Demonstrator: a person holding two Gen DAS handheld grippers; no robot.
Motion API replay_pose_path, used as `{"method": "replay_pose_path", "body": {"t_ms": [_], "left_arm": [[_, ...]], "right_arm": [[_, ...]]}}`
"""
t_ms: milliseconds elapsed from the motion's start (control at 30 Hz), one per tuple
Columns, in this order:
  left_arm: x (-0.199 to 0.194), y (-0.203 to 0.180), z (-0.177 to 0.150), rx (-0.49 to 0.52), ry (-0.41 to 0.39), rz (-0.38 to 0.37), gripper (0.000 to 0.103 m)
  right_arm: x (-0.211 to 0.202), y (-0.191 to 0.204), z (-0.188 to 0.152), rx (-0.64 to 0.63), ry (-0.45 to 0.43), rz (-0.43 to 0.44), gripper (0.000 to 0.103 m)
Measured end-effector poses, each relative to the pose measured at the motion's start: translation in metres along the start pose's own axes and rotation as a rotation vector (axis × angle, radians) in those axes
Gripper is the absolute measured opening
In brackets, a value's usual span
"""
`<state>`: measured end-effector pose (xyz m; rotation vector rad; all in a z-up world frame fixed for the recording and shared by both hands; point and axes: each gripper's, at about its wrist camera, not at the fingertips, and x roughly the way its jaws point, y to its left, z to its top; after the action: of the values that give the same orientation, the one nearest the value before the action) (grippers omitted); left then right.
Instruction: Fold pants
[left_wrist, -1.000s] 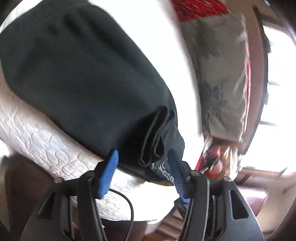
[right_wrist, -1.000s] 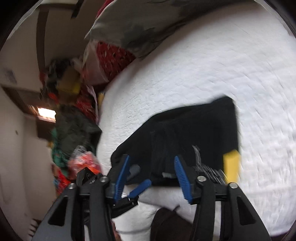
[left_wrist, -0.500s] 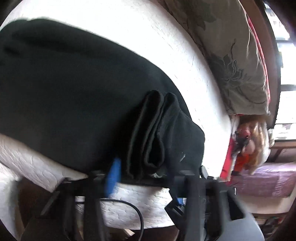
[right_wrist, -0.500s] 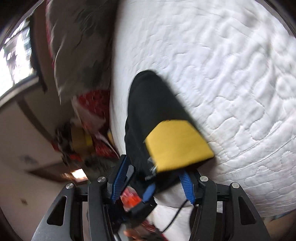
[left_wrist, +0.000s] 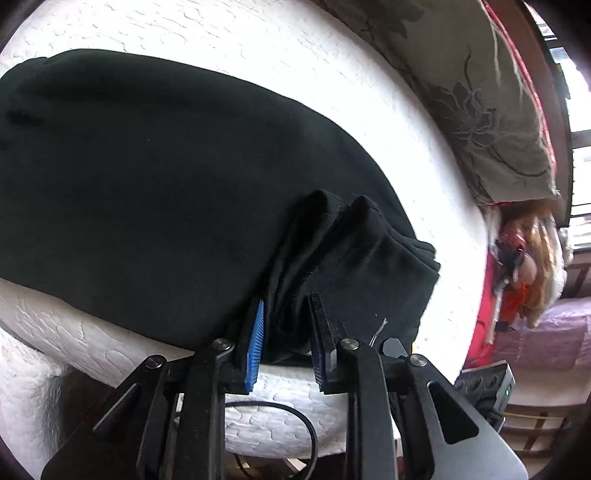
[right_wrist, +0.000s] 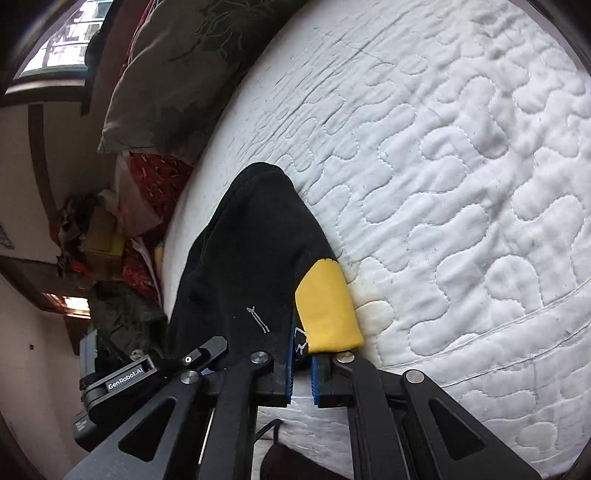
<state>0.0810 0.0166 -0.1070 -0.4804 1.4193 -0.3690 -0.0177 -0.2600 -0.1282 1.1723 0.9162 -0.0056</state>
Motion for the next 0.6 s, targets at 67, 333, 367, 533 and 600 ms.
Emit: {"method": "replay_pose_path", "body": {"t_ms": [67,333,367,533,600], "left_arm": [[-0.009,0.007,-0.002,-0.017,0.012,-0.051,0.021],[-0.039,-0.01,0.0,-0.011,-0.036,-0.202,0.027],[-0.033,-0.017,0.003,0.007,-0.029,-0.194,0.032],[0.014,-0.039,0.015,0.046,0.018,-0.076,0.037],[0.029,-0.033,0.018,0.02,0.031,-0.09,0.037]], "right_arm": [[-0.006,0.002,0.005,0.012,0.04,0.009,0.02],[-0.052,0.03,0.016,-0.062,-0.035,0.155,0.029],[-0.045,0.033,0.02,-0.068,-0.034,0.149,0.029],[-0.017,0.014,0.022,-0.04,-0.029,0.078,0.025],[-0.008,-0.004,0.022,-0.034,-0.022,0.045,0.009]]}}
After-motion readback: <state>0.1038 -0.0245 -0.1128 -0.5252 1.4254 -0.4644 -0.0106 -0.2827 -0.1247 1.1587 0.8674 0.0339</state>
